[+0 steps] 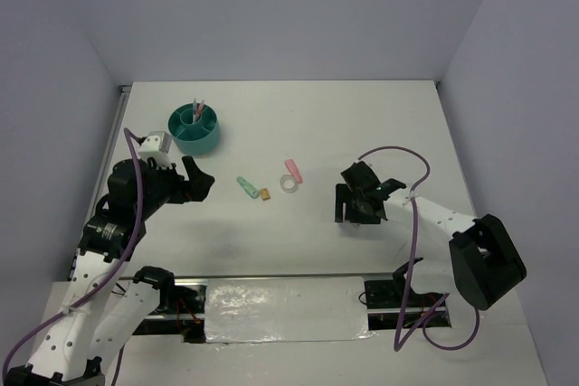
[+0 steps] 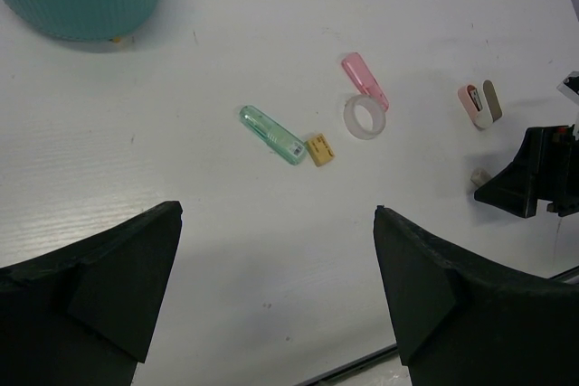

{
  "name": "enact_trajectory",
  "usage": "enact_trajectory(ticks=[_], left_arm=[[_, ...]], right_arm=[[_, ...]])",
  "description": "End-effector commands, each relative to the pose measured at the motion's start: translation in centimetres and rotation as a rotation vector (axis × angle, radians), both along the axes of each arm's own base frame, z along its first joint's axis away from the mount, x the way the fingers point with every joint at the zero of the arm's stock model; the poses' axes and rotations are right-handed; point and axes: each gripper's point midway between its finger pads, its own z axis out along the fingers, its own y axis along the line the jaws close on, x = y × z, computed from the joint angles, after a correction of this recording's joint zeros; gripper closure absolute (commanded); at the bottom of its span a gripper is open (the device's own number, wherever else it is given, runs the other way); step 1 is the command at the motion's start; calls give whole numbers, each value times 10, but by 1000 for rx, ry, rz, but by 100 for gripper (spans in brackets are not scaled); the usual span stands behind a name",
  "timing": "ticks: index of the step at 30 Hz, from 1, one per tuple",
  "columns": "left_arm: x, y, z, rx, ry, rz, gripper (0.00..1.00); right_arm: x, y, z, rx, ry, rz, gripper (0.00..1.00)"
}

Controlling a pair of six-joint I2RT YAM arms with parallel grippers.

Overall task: Sort the stationery into containers
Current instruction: Pick up the stationery from the center of the board.

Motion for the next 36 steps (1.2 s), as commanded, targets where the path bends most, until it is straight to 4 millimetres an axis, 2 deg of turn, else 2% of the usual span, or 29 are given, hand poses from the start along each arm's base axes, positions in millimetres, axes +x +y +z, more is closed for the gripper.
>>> enact_trajectory(ticks=[1,8,14,17,18,20,25,29,31,33,35,36], left_arm=[[2,-5,8,-6,-46,-32,1],[1,-5,8,-5,-49,-33,1],[1,-8,8,-5,-50,-44,1],[1,-7,8,-5,-48,-42,1],[1,-7,9,-5,-50,-41,1],[1,-7,9,-5,-54,-41,1],[1,-7,9,-6,-51,-42,1],[2,-8,7,-5,-43,-43,1],[2,-8,7,-6,-44,-41,1],[2,-9,7,-9,-42,-46,1],[1,-15,8,-23,-42,-70,1],[1,-17,8,-31,-36,-79,1]], right_arm=[[16,0,21,-4,-70,12,19],[13,1,2,-52,26,41,20],[13,3,0,-46,25,49,23],[11,6,-3,-36,41,62,42],[8,6,-7,-34,49,64,56],[3,12,-10,-13,55,78,64],[-8,23,-25,-30,83,118,64],[-17,26,-42,-69,120,139,53],[-20,29,-44,-86,121,148,55],[-19,34,-42,-85,108,157,73],[-15,54,-27,-28,42,204,92],[-14,66,-18,7,7,234,94]])
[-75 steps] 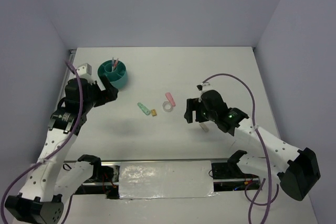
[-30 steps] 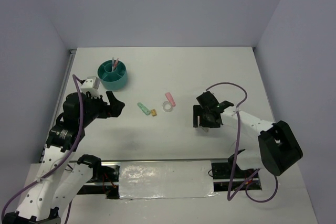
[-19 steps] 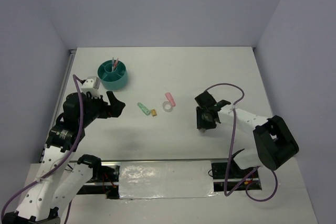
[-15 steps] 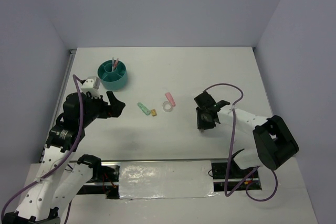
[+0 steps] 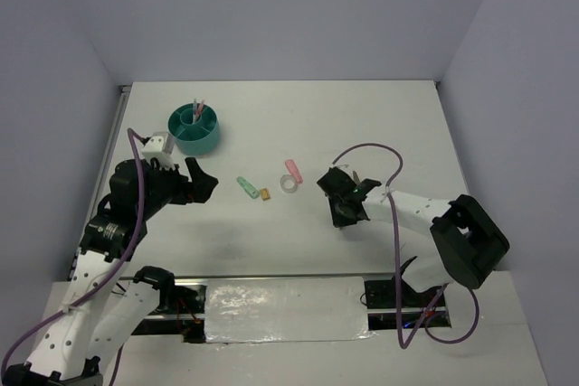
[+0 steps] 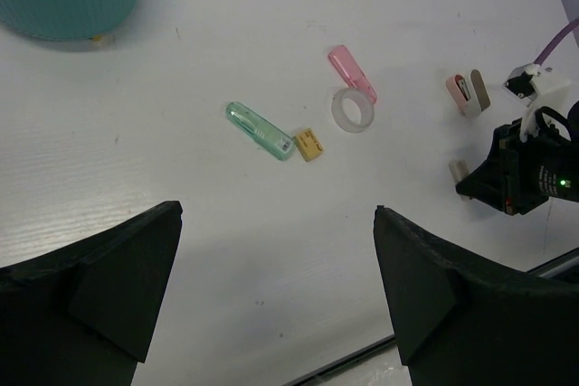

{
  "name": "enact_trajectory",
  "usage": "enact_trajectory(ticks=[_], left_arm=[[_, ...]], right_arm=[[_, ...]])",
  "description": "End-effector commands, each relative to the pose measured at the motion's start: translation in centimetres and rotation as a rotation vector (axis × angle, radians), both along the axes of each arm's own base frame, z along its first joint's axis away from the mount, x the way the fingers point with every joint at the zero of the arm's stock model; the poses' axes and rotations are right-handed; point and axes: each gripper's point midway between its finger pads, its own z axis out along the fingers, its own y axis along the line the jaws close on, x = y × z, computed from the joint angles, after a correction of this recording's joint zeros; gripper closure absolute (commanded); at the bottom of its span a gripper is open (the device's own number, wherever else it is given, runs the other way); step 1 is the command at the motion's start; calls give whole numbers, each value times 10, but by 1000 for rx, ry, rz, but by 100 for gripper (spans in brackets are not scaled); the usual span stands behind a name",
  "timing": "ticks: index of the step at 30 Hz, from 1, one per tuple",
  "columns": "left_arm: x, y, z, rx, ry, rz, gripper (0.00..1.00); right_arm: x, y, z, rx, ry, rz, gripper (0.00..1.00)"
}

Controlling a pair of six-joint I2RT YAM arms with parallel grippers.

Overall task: Sort the stationery into containers
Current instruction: Pick up the stationery from the center of the board.

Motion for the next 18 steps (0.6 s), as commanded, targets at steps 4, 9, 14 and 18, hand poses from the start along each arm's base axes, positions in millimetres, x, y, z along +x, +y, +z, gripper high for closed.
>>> enact_trajectory(ticks=[4,9,14,18], left_arm=[[-17,-52,17,-245,28,-222,1],[-31,-76,55,-477,-33,-313,3],[-39,-76,78,-540,-41,-300,10],[-46,-81,78,-553,-14,-340,19]], right_arm=[[-23,125,76,422,-228,304,96],[-41,187,176,665,-460,445,96],[-64,221,254,771,-677,528,96],[-67,233,279,811,-738,547,96]])
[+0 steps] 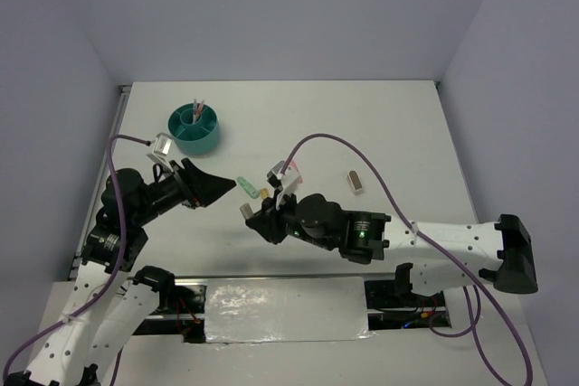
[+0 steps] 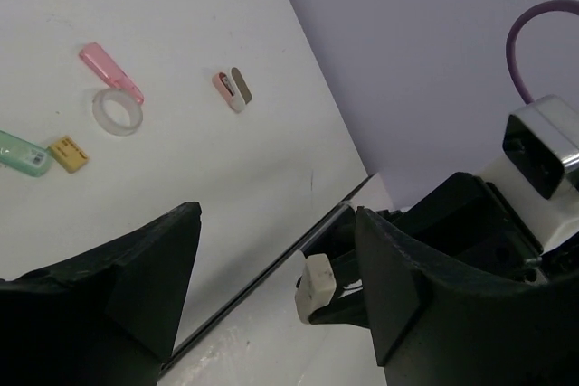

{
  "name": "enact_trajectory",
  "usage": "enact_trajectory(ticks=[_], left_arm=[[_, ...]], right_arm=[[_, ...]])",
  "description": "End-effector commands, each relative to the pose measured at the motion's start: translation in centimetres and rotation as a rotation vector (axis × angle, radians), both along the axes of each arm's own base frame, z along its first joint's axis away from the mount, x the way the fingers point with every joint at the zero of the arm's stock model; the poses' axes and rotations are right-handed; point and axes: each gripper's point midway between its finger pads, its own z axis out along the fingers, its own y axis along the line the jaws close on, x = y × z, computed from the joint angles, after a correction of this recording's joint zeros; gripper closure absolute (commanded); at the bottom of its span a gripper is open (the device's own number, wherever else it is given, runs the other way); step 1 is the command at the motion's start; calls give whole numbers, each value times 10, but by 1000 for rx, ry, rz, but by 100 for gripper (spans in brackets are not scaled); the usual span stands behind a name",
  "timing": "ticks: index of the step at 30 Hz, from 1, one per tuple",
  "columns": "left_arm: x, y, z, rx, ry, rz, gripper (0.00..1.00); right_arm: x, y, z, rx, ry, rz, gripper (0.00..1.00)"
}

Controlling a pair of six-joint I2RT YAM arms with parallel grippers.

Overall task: Sort the stationery into containers
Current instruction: Pick up the stationery from the center of the board, then place the stationery in the storage box.

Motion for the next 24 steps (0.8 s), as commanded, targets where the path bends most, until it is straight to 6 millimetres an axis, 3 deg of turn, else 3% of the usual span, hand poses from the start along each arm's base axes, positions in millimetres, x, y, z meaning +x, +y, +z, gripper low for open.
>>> enact_trajectory(ticks=[1,4,13,16,24], left_arm=[[-11,-8,23,-56,-31,-63,20],[-13,-8,16,-41,-17,-65,27],[-14,-14,10,-48,-17,-111,27],[-14,-16,8,-50,-12,-127,35],[-13,-20,10,-44,-23,-158,73]], right_arm=[[13,7,50,117,-111,-50,96],[13,12,59,135,-138,-43,96],[24,24,72,93,-179,-66,96],[26,28,74,78,-186,-70,96],[31,40,74,49,-201,-69,96]])
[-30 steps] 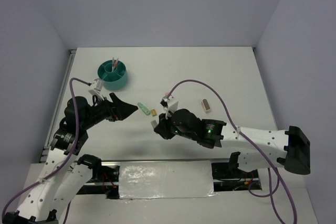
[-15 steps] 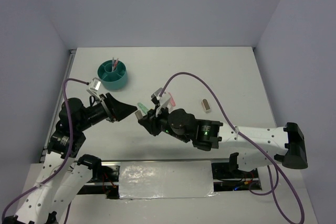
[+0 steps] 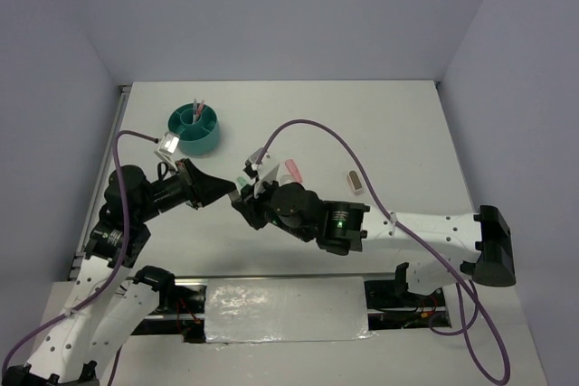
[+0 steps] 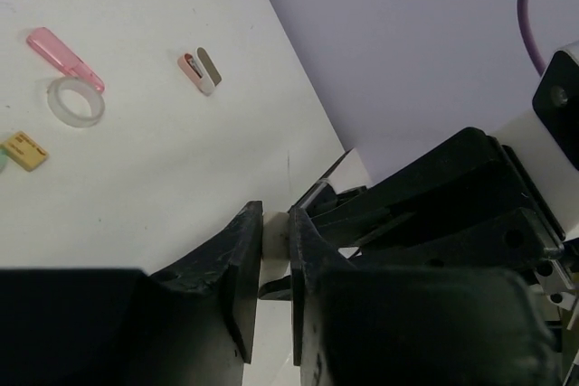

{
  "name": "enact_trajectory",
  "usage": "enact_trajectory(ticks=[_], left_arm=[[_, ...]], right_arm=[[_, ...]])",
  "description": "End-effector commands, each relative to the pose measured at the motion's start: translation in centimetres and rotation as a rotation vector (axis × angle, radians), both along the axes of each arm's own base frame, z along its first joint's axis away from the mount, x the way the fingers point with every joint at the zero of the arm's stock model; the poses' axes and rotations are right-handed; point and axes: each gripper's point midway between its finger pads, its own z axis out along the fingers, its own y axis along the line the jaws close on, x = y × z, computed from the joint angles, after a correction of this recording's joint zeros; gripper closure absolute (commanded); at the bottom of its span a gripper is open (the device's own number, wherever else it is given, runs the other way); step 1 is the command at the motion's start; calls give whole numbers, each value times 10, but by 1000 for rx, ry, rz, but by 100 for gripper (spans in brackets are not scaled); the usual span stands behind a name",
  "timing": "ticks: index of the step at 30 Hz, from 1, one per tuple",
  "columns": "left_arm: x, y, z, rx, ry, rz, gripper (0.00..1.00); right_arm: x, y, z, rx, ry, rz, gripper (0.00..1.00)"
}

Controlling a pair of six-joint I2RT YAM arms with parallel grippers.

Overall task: Sort the stationery into containers
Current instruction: Place the stationery in the storage box.

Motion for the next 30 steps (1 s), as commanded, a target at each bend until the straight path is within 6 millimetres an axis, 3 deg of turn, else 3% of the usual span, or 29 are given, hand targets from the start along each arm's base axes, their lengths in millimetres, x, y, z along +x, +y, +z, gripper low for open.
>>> enact_trajectory(ticks=[1,4,7,9,12,16,18,20,22,25,30], left_arm=[[-2,-5,6,-9,-30,-43,75],[-3,-5,4,-2,-29,-46,74],[-3,-5,4,3,-28,-42,59],[-3,-4,3,12,-30,-39,58],[-1,-3,3,19,-30,-31,48],[3,-3,3,21,-30,-22,77],[5,-2,2,28,-32,-14,80],[8,-2,5,34,-40,-2,75],[10,0,12,42,-59,10,57],[12,1,25,47,-91,20,46],[14,2,34,49,-106,27,45]], right_arm=[[4,11,42,91,-52,-8,96],[9,12,42,81,-59,-28,97],[13,12,43,72,-64,-39,97],[15,12,42,70,-64,-43,97],[17,9,44,80,-63,-47,97],[16,8,41,74,-60,-41,97],[16,7,38,67,-60,-39,97],[15,7,35,55,-59,-34,97],[15,8,30,43,-58,-30,97],[15,7,25,31,-58,-29,97],[16,1,19,7,-53,-38,97]])
